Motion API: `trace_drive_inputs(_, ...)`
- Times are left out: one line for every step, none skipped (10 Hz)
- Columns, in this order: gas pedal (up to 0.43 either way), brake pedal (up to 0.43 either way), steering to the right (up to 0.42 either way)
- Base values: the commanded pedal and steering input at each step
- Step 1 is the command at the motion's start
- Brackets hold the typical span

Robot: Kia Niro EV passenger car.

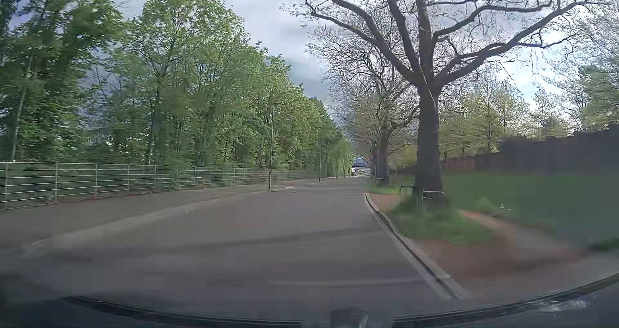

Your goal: Follow the waypoints while adhering to traffic rules and regulations

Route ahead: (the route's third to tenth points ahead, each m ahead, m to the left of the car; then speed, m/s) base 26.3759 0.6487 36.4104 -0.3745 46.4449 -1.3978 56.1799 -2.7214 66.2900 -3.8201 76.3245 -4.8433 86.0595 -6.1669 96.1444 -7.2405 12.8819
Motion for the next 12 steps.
trace_drive_inputs(0.079, 0.0, 0.02)
trace_drive_inputs(0.079, 0.0, 0.021)
trace_drive_inputs(0.079, 0.0, 0.022)
trace_drive_inputs(0.079, 0.0, 0.022)
trace_drive_inputs(0.079, 0.0, 0.023)
trace_drive_inputs(0.079, 0.0, 0.024)
trace_drive_inputs(0.079, 0.0, 0.025)
trace_drive_inputs(0.079, 0.0, 0.025)
trace_drive_inputs(0.079, 0.0, 0.025)
trace_drive_inputs(0.079, 0.0, 0.025)
trace_drive_inputs(0.079, 0.0, 0.023)
trace_drive_inputs(0.079, 0.0, 0.022)
